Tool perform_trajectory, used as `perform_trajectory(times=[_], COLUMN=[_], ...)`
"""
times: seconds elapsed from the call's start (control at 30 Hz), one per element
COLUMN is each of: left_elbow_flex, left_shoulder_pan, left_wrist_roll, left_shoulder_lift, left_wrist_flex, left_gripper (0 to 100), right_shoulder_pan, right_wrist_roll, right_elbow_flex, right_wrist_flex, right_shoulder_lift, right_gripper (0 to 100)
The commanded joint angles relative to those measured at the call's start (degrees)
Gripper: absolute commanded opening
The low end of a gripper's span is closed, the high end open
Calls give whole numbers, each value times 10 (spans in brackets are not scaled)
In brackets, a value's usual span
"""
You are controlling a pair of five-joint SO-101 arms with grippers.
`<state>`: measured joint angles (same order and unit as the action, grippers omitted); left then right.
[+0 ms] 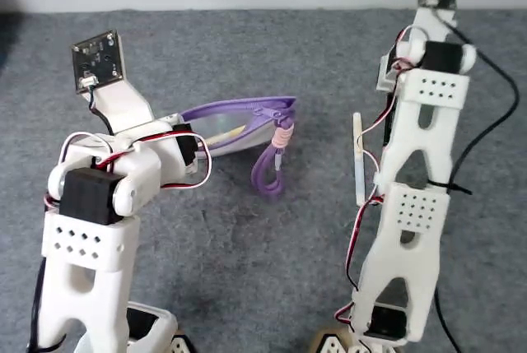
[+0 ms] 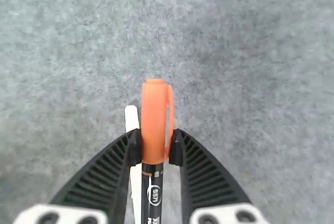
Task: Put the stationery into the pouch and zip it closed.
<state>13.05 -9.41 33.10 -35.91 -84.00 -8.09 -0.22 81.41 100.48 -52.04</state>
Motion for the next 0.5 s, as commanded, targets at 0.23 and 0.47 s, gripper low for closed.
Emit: perform_trajectory(times=[0.23,0.47], left_elbow_flex=[-22,-22], left_shoulder_pan=[-4,-4], left_wrist_roll=[5,5], left_shoulder_lift=[-3,-3], left_wrist_flex=[19,20], left_gripper=[12,12], right_shoulder_pan=[64,141], right_wrist_roll=[1,-58], right_elbow_flex=[-388,-472], right_wrist_flex=[23,9], right_shoulder_lift=[449,620], right_gripper=[8,8])
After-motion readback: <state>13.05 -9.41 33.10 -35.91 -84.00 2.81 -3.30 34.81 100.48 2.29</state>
